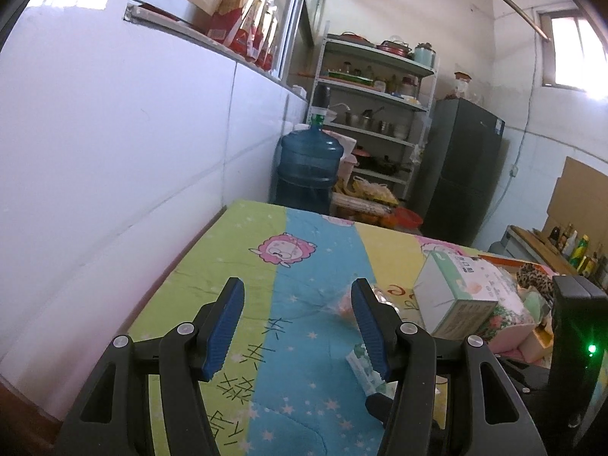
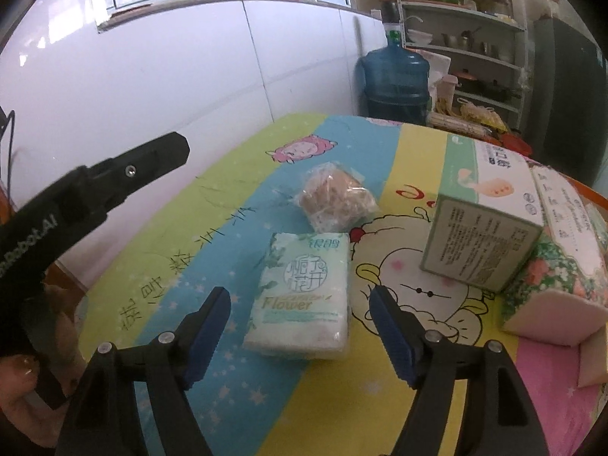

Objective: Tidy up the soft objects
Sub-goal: 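Move both open grippers back to the remaining items on the mattress, then grasp bagged bread roll with left gripper while right gripper grasps white Flower tissue pack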

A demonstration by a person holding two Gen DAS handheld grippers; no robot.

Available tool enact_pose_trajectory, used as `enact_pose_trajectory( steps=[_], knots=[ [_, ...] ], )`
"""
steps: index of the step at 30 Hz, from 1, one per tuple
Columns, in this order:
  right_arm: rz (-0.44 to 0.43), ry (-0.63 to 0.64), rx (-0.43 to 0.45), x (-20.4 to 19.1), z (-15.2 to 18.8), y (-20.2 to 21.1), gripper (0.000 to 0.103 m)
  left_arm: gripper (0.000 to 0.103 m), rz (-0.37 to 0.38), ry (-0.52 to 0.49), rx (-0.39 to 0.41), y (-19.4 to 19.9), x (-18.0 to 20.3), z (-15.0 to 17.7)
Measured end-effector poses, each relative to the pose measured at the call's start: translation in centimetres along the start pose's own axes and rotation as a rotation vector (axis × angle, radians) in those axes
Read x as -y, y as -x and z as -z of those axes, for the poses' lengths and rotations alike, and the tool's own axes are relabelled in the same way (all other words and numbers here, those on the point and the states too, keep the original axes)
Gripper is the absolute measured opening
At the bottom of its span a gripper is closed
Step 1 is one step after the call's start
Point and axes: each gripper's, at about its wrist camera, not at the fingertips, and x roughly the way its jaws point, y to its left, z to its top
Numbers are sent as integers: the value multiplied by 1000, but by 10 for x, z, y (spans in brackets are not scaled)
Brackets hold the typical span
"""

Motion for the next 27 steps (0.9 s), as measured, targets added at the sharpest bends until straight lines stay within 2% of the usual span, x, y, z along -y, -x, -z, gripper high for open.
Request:
enact_pose_trajectory(
  steps=[5,6,7,8,11,16,19,23,27],
  knots=[
    [5,7,-19,-1,-2,-7,75,60,9,-2,-13,-8,0,-1],
    [3,6,-23,-1,-2,-8,72,60,15,-3,-18,-10,0,-1],
    [2,4,-26,0,-2,-9,68,60,21,-5,-23,-12,0,-2],
    [-2,0,-30,1,-3,-10,53,60,29,-7,-29,-14,0,-2],
    [-11,-4,-32,3,-3,-9,47,60,53,-28,-51,-23,3,-7],
    [-37,8,-26,7,4,12,45,60,126,-58,-115,-45,14,-14],
    [-41,15,1,11,7,30,46,61,195,-77,-176,-68,28,-19],
    [-39,-9,31,24,12,52,46,61,231,-143,-247,-98,49,-19],
    [-38,-35,53,37,14,64,46,60,227,-147,-323,-132,54,-15]
  ],
)
